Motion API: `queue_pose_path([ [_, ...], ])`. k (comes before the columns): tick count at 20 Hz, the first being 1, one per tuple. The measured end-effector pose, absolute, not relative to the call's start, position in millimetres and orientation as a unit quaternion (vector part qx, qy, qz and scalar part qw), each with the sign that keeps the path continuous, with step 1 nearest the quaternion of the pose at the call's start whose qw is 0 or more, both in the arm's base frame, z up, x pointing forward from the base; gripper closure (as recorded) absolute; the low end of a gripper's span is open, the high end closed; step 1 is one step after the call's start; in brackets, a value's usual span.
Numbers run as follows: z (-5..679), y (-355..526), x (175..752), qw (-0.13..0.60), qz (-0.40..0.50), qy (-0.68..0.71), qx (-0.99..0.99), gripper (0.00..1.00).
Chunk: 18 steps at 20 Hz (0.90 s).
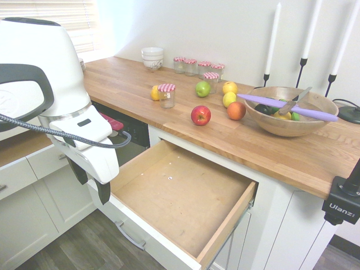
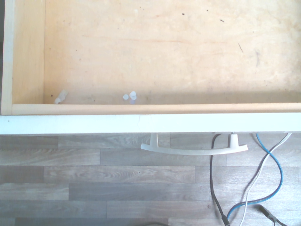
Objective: Close the drawer
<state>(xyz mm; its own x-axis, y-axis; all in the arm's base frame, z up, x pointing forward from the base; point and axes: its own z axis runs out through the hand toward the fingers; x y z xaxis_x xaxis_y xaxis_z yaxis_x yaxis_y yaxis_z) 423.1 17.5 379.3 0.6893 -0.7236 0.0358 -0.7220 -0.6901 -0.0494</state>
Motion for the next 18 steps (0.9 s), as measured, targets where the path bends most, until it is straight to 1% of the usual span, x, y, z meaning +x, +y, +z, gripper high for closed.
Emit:
queue_pose_path([
  [6,361,16,421,0.016,-0.032,0.392,-0.919,0.0],
  [18,238,-11,435,0.009,-0.002,0.407,-0.913,0.0],
])
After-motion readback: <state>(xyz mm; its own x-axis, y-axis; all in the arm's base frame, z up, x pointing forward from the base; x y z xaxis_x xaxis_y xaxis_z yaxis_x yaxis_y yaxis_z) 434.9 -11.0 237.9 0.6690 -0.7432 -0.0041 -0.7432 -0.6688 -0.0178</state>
